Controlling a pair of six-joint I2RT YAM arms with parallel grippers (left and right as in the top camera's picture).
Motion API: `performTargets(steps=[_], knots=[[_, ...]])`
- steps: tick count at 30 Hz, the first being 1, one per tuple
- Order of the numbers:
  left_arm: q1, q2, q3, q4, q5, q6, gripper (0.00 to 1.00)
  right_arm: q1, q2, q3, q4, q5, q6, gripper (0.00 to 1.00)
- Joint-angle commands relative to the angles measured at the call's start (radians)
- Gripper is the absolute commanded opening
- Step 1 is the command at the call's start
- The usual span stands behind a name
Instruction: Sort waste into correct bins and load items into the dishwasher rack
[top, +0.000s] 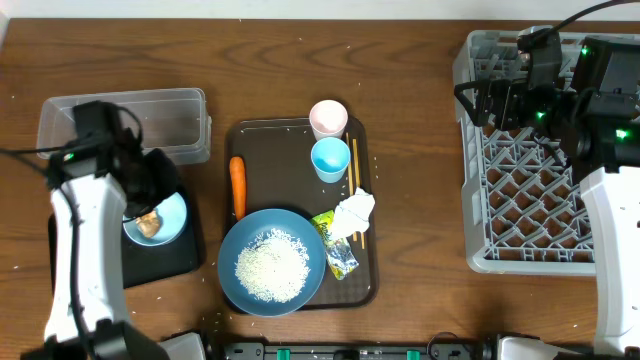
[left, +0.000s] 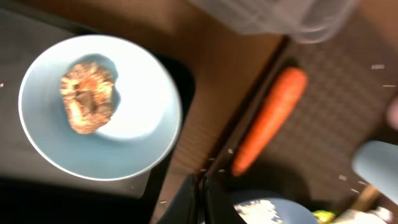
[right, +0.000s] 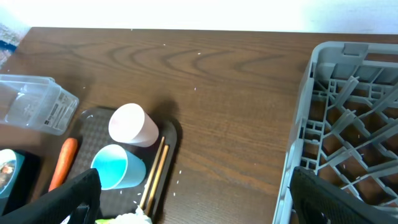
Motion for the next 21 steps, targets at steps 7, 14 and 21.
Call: performTargets(steps=[7,14,21], knots=[[0.228,-0.016,0.012,-0.01,0.294,0.205,0.06,0.008,0.009,0.021,-0.002,-0.003,0.025,0.9],[0.268,0.009,-0.006,-0.059,0.195,0.242,0.26,0.008,0.009,0.021,-0.001,-0.003,0.025,0.9],[0.27,0.01,-0.042,-0.058,0.039,0.193,0.58,0.008,0.009,0.021,-0.002,-0.003,0.042,0.9]])
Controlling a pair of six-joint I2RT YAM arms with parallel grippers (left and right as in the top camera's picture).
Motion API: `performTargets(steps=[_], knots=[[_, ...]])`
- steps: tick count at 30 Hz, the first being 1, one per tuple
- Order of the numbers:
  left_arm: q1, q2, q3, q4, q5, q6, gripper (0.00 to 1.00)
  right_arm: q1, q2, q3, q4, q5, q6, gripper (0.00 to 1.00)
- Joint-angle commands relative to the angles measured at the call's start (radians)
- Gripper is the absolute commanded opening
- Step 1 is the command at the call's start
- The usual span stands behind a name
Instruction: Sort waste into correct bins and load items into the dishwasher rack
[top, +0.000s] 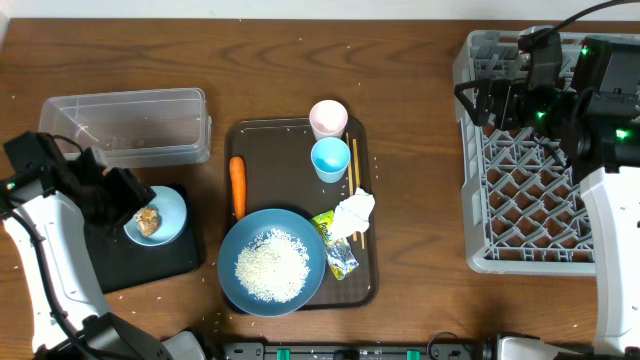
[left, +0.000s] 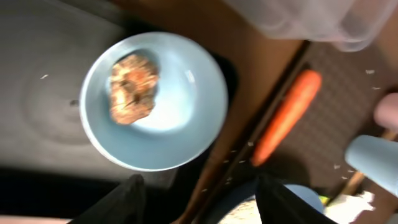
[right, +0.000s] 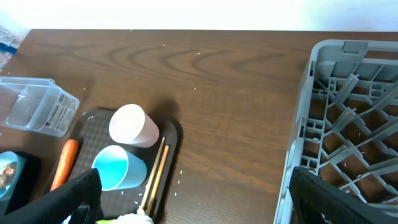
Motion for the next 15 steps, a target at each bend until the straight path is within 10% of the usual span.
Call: performTargets(steps=[1,15], knots=[[0.003,0.01,-0.023,0.002,-0.1,-0.011,0.58,0.008,0.009,0.021,-0.001,-0.005,0.034,0.9],[-0.182,0.01,-0.046,0.097,-0.097,0.059,0.68,0.008,0.009,0.021,-0.009,-0.004,0.051,0.9]])
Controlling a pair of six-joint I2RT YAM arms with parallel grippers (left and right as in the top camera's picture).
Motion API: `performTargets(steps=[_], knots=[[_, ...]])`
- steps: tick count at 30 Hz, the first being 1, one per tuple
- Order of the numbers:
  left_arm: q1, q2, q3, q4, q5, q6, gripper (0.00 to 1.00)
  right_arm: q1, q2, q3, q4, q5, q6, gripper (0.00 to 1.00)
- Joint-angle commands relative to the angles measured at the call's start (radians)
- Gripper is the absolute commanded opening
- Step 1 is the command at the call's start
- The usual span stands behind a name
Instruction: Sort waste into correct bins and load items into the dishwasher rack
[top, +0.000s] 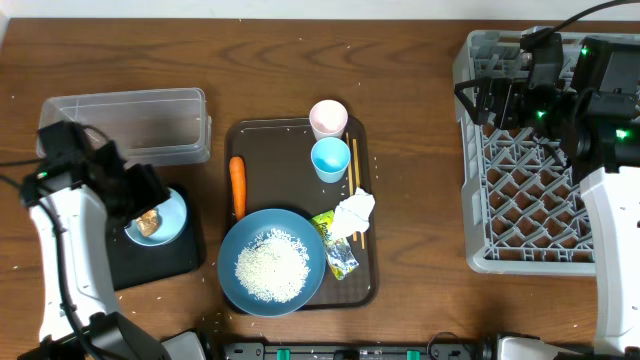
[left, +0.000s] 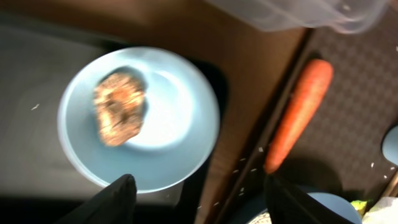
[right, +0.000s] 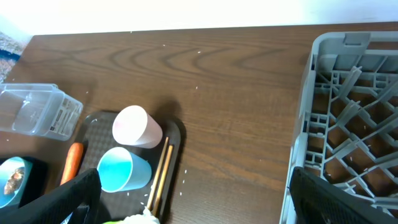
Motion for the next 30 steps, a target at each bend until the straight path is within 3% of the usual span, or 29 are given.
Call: performTargets(steps=[1,9,15,20,26,30], knots=[[-0.047,0.007,-0.012,0.012,-0.01,0.034,0.68,0.008,0.009,0.021,-0.005,-0.003,0.013,0.91],[-0.068,0.08,-0.013,-0.005,-0.009,0.03,0.67,0.008,0.009,0.021,-0.005,0.004,0.001,0.91],[-0.068,0.16,-0.013,-0.092,-0.006,0.026,0.59,0.008,0.009,0.021,-0.008,0.01,-0.04,0.93],[-0.068,0.164,-0.013,-0.093,-0.007,0.133,0.59,0.008,0.009,0.021,-0.009,0.029,-0.039,0.93],[-0.068,0.164,-0.014,-0.078,-0.198,0.16,0.59,0.008,0.01,0.021,-0.008,0.029,-0.039,0.94],[-0.068,0.164,-0.014,-0.064,-0.208,0.16,0.59,0.008,0.016,0.02,-0.009,0.03,-0.039,0.95]])
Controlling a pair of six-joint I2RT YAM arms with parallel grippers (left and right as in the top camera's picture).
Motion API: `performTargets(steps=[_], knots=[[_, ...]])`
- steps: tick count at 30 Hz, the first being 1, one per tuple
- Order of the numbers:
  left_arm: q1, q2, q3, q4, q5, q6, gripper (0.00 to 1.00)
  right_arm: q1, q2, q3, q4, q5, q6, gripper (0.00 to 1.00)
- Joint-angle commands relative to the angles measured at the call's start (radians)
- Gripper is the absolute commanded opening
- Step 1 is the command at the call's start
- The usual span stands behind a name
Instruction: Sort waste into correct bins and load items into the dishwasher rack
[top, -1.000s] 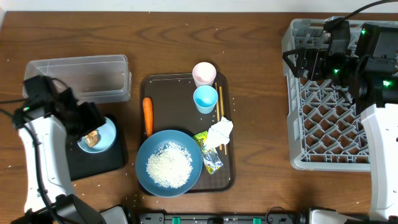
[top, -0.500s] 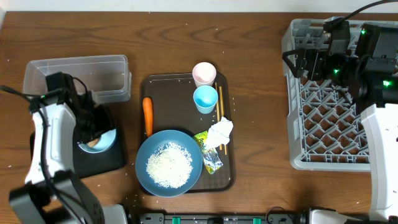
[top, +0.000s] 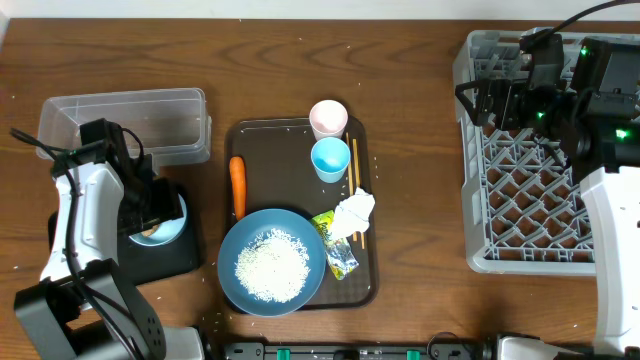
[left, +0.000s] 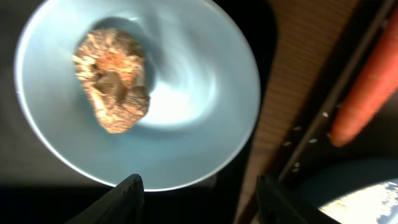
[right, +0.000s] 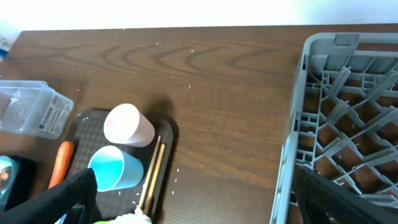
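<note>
A small light-blue bowl (left: 155, 118) holding a brown food lump (left: 112, 78) sits on the black bin (top: 150, 262) at the left. My left gripper (left: 199, 199) is open close above the bowl, one finger over its near rim and the other outside it. On the brown tray (top: 280, 160) are an orange carrot (top: 237, 187), a pink cup (top: 328, 117), a blue cup (top: 330, 158), chopsticks (top: 353, 170), a white tissue (top: 353, 212), a yellow-green wrapper (top: 338, 250) and a blue plate of rice (top: 272, 262). My right gripper (right: 199, 205) is open over the grey dishwasher rack's (top: 530, 190) far left corner.
A clear plastic container (top: 125, 125) stands behind the black bin, just left of the tray. Rice grains lie scattered on the wooden table (top: 420, 180) between the tray and the rack.
My left gripper has come lower over the blue bowl, which now fills most of the wrist view. Its jaws remain open. The right gripper has barely shifted.
At first my left gripper was shut above the bowl and the tray's edge. Then it was open with the arm swung out to the left. After that it stood over the bowl, and now close above it. The bowl and the tray items have stayed put.
</note>
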Motion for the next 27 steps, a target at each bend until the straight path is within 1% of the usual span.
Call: performTargets(steps=[1,3,6,12,17,24,27], knots=[[-0.002,0.0,-0.004,0.008,-0.059,0.025,0.59,0.008,0.019,0.02,-0.003,0.003,-0.016,0.95],[-0.002,0.0,-0.005,0.011,-0.06,0.03,0.59,0.008,0.026,0.02,-0.005,0.004,-0.016,0.95],[-0.003,0.0,-0.008,0.011,-0.059,0.078,0.59,0.008,0.043,0.02,-0.011,0.006,-0.016,0.95],[-0.003,0.0,-0.031,0.015,-0.059,0.278,0.59,0.008,0.089,0.02,-0.022,0.006,-0.016,0.96],[-0.003,0.0,-0.034,0.029,-0.056,0.306,0.59,0.008,0.101,0.02,-0.024,0.006,-0.016,0.96],[-0.006,0.0,-0.06,0.03,0.021,0.407,0.59,0.008,0.101,0.02,-0.021,0.007,-0.016,0.98],[-0.023,0.0,-0.07,0.031,0.024,0.432,0.59,0.008,0.101,0.02,-0.018,0.007,-0.016,0.99]])
